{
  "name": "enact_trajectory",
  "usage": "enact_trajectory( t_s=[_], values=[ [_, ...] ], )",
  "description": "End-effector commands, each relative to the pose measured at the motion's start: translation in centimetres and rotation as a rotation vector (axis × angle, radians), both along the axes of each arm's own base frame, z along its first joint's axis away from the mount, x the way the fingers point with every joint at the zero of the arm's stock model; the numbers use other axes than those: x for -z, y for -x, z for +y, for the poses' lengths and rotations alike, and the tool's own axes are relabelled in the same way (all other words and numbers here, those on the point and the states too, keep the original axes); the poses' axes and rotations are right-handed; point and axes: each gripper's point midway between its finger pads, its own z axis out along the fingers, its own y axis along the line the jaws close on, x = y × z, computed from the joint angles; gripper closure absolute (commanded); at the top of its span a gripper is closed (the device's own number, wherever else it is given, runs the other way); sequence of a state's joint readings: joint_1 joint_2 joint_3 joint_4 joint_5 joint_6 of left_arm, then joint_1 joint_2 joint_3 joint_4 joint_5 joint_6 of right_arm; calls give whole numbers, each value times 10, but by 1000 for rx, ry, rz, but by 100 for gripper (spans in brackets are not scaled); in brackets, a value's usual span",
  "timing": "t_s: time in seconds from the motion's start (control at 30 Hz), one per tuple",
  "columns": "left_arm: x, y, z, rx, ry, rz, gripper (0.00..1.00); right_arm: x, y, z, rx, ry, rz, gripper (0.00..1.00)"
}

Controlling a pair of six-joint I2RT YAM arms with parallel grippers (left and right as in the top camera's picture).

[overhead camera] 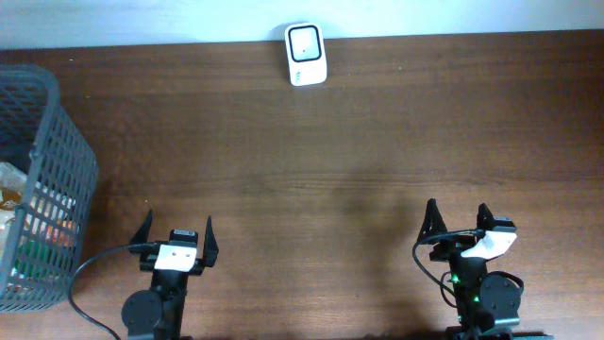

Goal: Scan the item barcode

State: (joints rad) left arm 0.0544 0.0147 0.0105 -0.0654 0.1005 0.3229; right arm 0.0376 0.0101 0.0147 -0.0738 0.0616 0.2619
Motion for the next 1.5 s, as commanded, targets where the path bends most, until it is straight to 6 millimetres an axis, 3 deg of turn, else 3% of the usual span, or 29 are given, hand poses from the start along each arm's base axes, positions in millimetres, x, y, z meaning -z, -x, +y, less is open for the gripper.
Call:
enact_trajectory(
  t_s=[0.0,0.77,0.83,0.97,1.13,1.23,1.37,1.43,1.47],
  values=[
    [1,0,1,-3,-12,0,1,4,0,2,-6,-4,9,2],
    [-8,0,2,-12,-9,-33,1,4,0,2,-6,-4,9,2],
    [-31,3,4,-26,75,-74,1,4,0,2,-6,-4,9,2],
    [-75,-1,4,-26,82,-78,1,4,0,2,-6,-4,9,2],
    [-154,-31,4,-20,85,-26,1,4,0,2,-6,-4,9,2],
    [-191,-56,3,-13,107,114,1,4,0,2,-6,-4,9,2],
    [-212,-92,0,7,126,344,1,4,0,2,-6,-4,9,1],
    [-211,-102,-36,202,215,479,1,4,0,2,-6,-4,9,2],
    [-199,-102,-52,289,264,580,1,4,0,2,-6,-4,9,2]
  ],
)
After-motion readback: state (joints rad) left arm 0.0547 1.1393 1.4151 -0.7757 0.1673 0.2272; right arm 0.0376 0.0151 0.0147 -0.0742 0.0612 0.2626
